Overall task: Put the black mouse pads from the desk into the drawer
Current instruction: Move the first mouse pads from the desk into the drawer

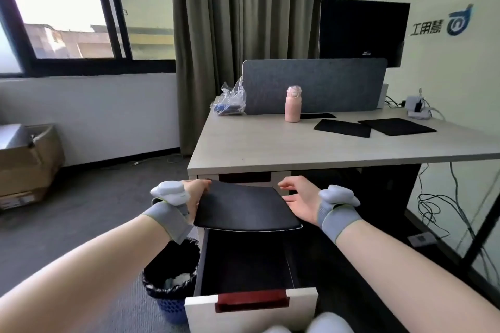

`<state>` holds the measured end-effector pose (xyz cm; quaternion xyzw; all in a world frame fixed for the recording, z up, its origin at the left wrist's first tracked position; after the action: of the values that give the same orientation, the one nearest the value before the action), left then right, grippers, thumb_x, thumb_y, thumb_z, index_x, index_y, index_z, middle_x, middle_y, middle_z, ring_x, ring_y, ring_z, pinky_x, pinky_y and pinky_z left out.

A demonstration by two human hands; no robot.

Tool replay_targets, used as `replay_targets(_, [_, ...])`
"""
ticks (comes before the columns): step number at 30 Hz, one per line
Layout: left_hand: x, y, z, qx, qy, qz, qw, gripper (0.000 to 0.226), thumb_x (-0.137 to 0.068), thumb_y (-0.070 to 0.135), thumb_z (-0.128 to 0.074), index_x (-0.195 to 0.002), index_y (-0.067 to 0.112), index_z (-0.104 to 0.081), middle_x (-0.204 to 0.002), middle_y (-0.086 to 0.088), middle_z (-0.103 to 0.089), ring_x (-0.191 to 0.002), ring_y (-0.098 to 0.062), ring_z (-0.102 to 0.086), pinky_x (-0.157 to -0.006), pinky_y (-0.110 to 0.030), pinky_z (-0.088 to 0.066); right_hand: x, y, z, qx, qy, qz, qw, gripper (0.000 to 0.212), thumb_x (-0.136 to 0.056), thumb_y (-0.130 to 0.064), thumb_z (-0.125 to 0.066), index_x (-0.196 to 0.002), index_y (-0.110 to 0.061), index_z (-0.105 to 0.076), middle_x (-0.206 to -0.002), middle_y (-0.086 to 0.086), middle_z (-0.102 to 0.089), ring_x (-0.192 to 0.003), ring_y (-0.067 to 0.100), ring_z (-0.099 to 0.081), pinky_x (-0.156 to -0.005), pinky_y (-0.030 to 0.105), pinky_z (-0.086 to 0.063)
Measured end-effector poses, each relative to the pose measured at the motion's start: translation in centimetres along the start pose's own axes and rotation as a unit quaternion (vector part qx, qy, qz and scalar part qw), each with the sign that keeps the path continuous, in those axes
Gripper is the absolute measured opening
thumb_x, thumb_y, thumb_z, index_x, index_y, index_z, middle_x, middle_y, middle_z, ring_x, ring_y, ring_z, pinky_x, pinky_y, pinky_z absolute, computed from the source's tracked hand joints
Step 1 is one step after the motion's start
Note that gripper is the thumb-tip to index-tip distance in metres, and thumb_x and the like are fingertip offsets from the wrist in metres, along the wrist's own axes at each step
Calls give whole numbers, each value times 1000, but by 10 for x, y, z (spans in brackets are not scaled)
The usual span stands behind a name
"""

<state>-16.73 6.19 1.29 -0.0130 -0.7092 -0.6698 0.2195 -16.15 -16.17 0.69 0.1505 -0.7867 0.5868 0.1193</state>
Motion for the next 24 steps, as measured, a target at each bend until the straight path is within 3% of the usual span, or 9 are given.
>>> replay_targets(2, [-15, -21, 4, -34, 47, 22, 998, 40, -82, 14, -60, -117, -6, -56, -104, -16, -54, -96, -26, -52, -82, -31, -39, -12, 17, 1, 34, 8, -16, 999, 12, -86, -3, -49, -74, -5, -48, -102, 15, -45, -72, 27, -47, -61, 33, -42])
replay_targets(7, [-32, -61, 5, -21, 49, 80, 995, 8, -80, 4, -51, -87, 2, -48, -80, -14, -49, -75, -26, -49, -83, -36, -42, -41, 53, 10, 112, 13, -96, 989, 7, -84, -11, -52, -83, -7, -46, -100, 17, -45, -66, 24, -49, -61, 31, -43])
replay_targets(9, [-43, -78, 3, -22, 29, 108, 994, 5, -80, 5, -48, -83, 7, -44, -71, -9, -42, -58, -19, -39, -67, -27, -37, -55, 67, 14, 138, 15, -129, 982, 9, -84, -15, -52, -88, -8, -48, -95, 17, -49, -67, 23, -51, -63, 29, -43])
replay_targets(11, [-59, -95, 1, -48, 16, 133, 990, 5, -78, 9, -50, -81, 8, -46, -81, -12, -44, -59, -21, -41, -62, -26, -33, -74, 79, 17, 147, 24, -146, 978, 16, -84, -16, -52, -97, -7, -49, -99, 17, -50, -69, 24, -52, -64, 29, -43])
replay_targets(15, [-86, -131, -3, -66, 35, 154, 985, 51, -77, 14, -56, -122, -10, -53, -121, -37, -56, -112, -50, -56, -101, -49, -41, -100, 102, 23, 155, 41, -153, 975, 24, -82, -16, -54, -103, -7, -50, -90, 13, -52, -67, 24, -53, -61, 28, -43])
replay_targets(18, [-105, -153, -12, -86, 52, 175, 980, 57, -77, 20, -58, -126, -7, -52, -137, -33, -47, -127, -51, -45, -105, -60, -35, -126, 122, 27, 164, 51, -173, 970, 33, -82, -20, -55, -112, -6, -53, -86, 10, -52, -68, 22, -53, -59, 26, -43])
replay_targets(20, [-108, -162, -16, -79, 68, 178, 979, 52, -79, 21, -60, -124, -5, -56, -135, -32, -51, -126, -48, -47, -105, -58, -36, -135, 132, 28, 168, 59, -179, 968, 41, -84, -24, -55, -120, -5, -53, -81, 7, -51, -64, 20, -50, -58, 25, -41])
replay_targets(22, [-116, -168, -19, -60, 89, 168, 980, 44, -79, 18, -62, -119, -1, -63, -114, -28, -66, -110, -44, -61, -99, -52, -45, -147, 139, 27, 170, 74, -184, 965, 43, -86, -28, -56, -123, -7, -54, -75, 3, -47, -63, 16, -48, -54, 22, -38])
replay_targets(24, [-125, -170, -21, -44, 94, 150, 983, 36, -80, 13, -61, -114, 2, -68, -88, -13, -68, -91, -32, -62, -89, -38, -48, -156, 141, 26, 165, 82, -189, 965, 44, -87, -31, -56, -126, -9, -53, -86, 2, -51, -84, 18, -55, -57, 27, -39])
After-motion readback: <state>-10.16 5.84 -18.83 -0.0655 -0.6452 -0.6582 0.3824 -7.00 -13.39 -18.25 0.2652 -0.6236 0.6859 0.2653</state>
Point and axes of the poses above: each hand's wrist, its own x-axis away from the middle knuckle, its own z-axis out of the back of the hand, y = z × x, the point moved 2 cm from there along -x, towards the middle knuckle
